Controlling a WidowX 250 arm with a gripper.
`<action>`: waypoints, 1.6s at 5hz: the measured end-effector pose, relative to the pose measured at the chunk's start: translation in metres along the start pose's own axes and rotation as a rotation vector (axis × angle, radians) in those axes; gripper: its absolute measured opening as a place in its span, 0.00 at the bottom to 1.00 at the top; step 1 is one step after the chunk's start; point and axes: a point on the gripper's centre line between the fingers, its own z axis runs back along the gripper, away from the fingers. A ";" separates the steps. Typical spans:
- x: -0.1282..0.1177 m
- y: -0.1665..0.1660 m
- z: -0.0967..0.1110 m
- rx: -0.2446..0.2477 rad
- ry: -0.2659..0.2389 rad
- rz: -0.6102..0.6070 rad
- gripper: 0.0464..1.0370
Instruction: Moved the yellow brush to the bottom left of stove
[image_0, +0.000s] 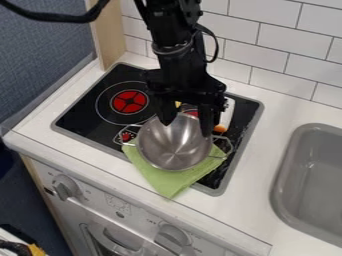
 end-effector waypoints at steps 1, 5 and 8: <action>-0.003 0.001 -0.006 -0.001 0.027 0.005 0.96; 0.083 0.094 -0.035 0.199 0.014 0.198 0.96; 0.071 0.095 -0.068 0.136 -0.005 0.251 0.96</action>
